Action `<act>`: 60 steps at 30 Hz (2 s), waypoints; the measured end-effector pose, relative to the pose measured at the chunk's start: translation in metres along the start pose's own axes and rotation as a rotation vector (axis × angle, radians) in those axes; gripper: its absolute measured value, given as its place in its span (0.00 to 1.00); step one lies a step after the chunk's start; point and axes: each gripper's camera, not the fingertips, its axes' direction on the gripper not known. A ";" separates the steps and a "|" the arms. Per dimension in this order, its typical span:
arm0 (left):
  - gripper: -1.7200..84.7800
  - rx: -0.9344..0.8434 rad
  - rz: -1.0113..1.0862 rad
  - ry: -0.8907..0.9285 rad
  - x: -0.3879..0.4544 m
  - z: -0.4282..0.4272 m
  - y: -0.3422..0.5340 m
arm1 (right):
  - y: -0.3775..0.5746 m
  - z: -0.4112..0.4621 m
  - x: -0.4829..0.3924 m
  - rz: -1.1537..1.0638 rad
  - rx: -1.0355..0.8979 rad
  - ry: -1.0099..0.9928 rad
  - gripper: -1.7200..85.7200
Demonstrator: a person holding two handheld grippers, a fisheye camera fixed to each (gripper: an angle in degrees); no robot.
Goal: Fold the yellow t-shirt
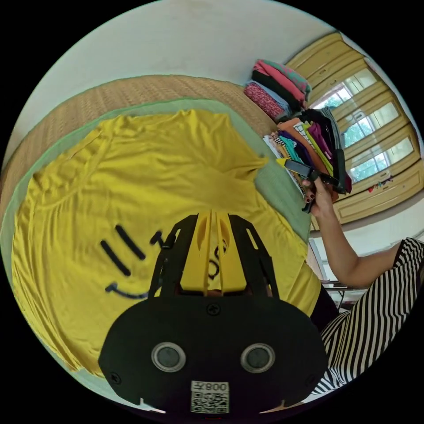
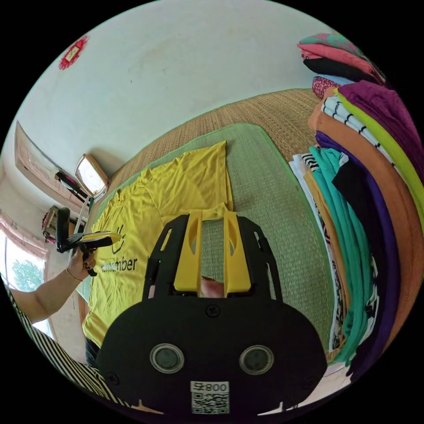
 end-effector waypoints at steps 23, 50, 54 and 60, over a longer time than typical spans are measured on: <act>0.10 -0.172 0.195 -0.284 0.068 0.222 -0.343 | 0.009 0.040 0.042 0.042 -0.033 -0.078 0.03; 0.04 -0.073 0.228 -0.171 0.049 0.200 -0.392 | -0.008 0.024 0.048 0.047 0.072 -0.064 0.12; 0.04 -0.074 0.252 -0.170 0.045 0.189 -0.393 | -0.021 0.044 0.035 0.012 -0.019 0.037 0.09; 0.04 -0.034 0.238 -0.121 0.031 0.161 -0.393 | -0.025 0.043 0.040 -0.004 -0.016 0.044 0.05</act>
